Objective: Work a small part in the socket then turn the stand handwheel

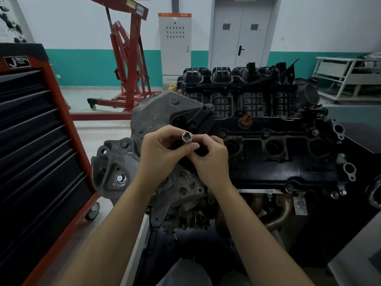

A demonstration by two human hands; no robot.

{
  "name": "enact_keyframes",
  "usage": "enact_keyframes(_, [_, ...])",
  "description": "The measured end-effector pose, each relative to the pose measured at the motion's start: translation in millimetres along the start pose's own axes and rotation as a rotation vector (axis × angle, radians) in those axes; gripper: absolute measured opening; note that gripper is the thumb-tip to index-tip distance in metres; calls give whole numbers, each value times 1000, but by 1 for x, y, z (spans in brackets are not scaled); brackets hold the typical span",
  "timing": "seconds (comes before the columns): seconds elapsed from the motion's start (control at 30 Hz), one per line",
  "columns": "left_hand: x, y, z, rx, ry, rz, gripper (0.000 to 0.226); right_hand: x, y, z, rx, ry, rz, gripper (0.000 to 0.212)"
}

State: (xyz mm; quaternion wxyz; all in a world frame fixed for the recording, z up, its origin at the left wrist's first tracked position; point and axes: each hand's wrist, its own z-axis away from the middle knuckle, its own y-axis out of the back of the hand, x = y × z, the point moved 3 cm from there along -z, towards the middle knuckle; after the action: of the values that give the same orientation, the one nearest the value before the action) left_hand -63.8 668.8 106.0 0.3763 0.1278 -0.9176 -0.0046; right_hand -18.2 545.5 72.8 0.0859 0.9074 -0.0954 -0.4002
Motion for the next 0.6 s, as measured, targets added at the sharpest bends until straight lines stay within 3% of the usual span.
enact_keyframes(0.17, [1, -1, 0, 3, 36, 73, 31, 1, 0, 0, -28, 50, 79, 32])
enact_keyframes(0.4, [1, -1, 2, 11, -1, 8, 25, 1, 0, -1, 0, 10, 29, 22])
enact_keyframes(0.6, [-1, -1, 1, -17, 45, 83, 33, -1, 0, 0, -6, 50, 53, 33])
